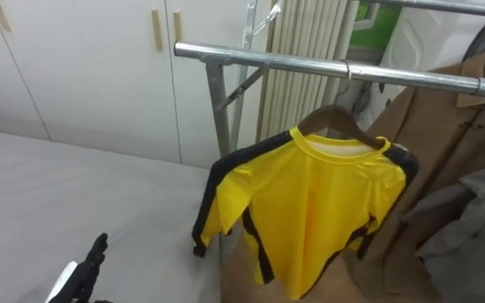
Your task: Hang clothes
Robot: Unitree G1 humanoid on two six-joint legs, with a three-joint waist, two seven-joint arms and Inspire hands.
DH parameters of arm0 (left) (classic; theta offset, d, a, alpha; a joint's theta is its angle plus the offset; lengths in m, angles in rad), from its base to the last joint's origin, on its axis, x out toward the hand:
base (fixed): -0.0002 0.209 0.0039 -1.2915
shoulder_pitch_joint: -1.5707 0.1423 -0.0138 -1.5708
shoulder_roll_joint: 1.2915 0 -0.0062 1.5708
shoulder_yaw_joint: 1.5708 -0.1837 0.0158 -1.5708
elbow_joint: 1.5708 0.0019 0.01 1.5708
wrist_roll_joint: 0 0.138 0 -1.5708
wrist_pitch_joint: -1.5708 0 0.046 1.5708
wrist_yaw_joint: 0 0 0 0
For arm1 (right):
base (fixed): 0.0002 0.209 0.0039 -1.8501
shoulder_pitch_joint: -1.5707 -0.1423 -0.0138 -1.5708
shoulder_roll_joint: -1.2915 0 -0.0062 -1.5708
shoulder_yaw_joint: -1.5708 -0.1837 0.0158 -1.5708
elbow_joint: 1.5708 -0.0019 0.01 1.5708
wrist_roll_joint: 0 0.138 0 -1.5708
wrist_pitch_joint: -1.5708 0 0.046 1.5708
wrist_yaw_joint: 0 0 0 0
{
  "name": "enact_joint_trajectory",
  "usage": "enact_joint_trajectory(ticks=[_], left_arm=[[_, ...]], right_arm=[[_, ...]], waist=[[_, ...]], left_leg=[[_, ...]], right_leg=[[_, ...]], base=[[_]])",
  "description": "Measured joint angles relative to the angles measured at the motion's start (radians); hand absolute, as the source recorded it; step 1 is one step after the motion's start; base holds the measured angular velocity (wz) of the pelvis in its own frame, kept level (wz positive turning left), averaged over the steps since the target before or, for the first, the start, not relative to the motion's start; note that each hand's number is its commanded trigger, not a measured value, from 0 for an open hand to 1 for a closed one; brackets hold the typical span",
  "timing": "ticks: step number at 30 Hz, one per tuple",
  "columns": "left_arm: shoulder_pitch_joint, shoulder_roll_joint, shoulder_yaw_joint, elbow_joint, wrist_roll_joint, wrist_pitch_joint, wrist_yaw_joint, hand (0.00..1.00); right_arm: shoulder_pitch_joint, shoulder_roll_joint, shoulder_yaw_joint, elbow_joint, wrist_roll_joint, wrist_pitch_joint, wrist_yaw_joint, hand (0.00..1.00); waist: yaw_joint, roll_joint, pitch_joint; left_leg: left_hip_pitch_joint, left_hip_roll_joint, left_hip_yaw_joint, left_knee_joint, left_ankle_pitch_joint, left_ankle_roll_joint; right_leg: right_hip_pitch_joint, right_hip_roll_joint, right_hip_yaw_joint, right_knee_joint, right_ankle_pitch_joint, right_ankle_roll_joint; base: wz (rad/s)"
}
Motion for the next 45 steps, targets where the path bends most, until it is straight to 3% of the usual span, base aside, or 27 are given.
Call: enact_joint_trajectory(ticks=[4,10,14,19,24,27,36,40,45], left_arm=[[0.001,-0.002,-0.002,0.018,0.0,-0.003,0.0,0.0],[-0.015,-0.004,-0.015,0.011,-0.021,-0.003,0.001,0.0],[-0.017,-0.006,-0.013,0.012,-0.024,-0.003,0.001,0.0],[-0.02,-0.022,-0.015,0.006,-0.036,0.0,0.001,0.0],[-0.022,-0.03,-0.015,0.006,-0.036,0.016,0.001,0.0],[-0.021,-0.044,-0.02,0.006,-0.036,0.017,0.001,0.0],[-0.024,-0.045,-0.037,-0.018,-0.036,0.014,0.001,0.0],[-0.023,-0.048,-0.037,-0.011,-0.031,0.014,0.001,0.0],[-0.023,-0.056,-0.037,0.019,-0.031,0.012,0.001,0.0]], right_arm=[[0.049,0.014,-0.001,0.037,0.044,0.012,0.075,0.0],[0.064,0.034,-0.005,0.109,0.178,0.051,0.139,0.0],[0.069,0.062,-0.059,0.148,0.25,0.066,0.189,0.0],[0.059,0.082,-0.082,0.169,0.378,0.119,0.254,0.0],[0.049,0.083,-0.082,0.176,0.317,0.144,0.295,0.0],[0.036,0.083,-0.079,0.175,0.25,0.145,0.298,0.0],[-0.028,0.091,-0.032,0.151,0.167,0.128,0.301,0.0],[-0.027,0.092,-0.01,0.153,0.171,0.127,0.308,0.0],[-0.023,0.093,0.005,0.153,0.171,0.127,0.305,0.0]], waist=[[-0.03,0.02,0.0037],[-0.058,0.048,-0.004],[-0.076,0.047,-0.0009],[-0.079,0.054,0.001],[-0.082,0.066,0.0026],[-0.078,0.073,0.0026],[-0.05,0.078,-0.0005],[-0.046,0.068,0.0059],[-0.039,0.06,0.0106]], left_leg=[[-0.006,-0.003,0.001,-0.013,-0.002,0.001],[0.0,-0.002,-0.002,-0.017,-0.002,0.001],[0.011,-0.005,-0.006,-0.017,-0.002,0.001],[0.01,-0.005,-0.009,-0.027,-0.002,0.002],[0.005,-0.003,-0.019,-0.028,-0.002,0.002],[-0.004,-0.003,-0.034,-0.027,-0.002,0.002],[-0.021,-0.006,-0.044,-0.008,-0.001,0.002],[-0.019,-0.006,-0.072,-0.003,0.0,0.003],[-0.024,-0.005,-0.09,0.003,0.0,0.002]], right_leg=[[-0.009,0.0,0.002,-0.001,0.002,0.004],[-0.008,0.001,0.0,0.005,0.006,-0.014],[-0.007,0.002,0.001,0.021,-0.012,-0.012],[-0.01,0.001,-0.003,0.022,-0.016,-0.002],[-0.012,-0.005,-0.032,0.02,-0.018,-0.008],[-0.012,-0.008,-0.043,0.018,-0.016,-0.014],[-0.021,-0.017,-0.057,0.011,-0.015,-0.019],[-0.007,-0.021,-0.073,0.0,-0.026,-0.007],[-0.006,-0.024,-0.085,0.0,-0.029,-0.008]], base=[[-0.01],[0.0],[0.01],[0.0],[0.06],[0.13],[0.05],[0.18],[0.1]])
